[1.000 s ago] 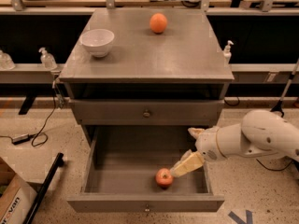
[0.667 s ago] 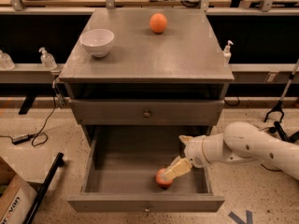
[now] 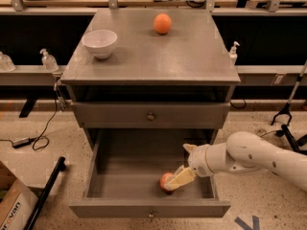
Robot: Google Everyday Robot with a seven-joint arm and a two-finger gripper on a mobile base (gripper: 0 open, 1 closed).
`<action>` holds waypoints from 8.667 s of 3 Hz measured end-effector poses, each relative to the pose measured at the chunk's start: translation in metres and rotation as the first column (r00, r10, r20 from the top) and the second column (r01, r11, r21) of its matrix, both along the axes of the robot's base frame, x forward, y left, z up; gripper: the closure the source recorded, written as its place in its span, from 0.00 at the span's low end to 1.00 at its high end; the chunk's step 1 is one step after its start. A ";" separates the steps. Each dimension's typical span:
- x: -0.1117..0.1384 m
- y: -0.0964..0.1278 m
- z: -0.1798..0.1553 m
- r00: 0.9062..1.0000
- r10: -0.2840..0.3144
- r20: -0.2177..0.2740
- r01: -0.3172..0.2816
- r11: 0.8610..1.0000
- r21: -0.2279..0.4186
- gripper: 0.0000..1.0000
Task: Pick apple from middle drawer and place on counter
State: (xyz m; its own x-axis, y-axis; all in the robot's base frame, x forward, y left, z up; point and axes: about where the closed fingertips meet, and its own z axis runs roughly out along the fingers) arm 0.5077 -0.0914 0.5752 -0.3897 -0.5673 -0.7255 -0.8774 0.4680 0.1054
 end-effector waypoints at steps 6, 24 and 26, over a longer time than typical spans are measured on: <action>0.045 0.015 -0.159 0.992 -0.125 -0.016 0.124 0.991 -0.053 0.00; 0.298 0.014 0.294 0.880 -0.051 0.472 0.056 0.998 0.003 0.37; 0.306 0.012 0.278 0.896 -0.058 0.439 0.070 0.997 -0.012 0.00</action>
Offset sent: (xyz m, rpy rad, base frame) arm 0.0213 0.0008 -0.1031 -0.0759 0.0065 -0.0296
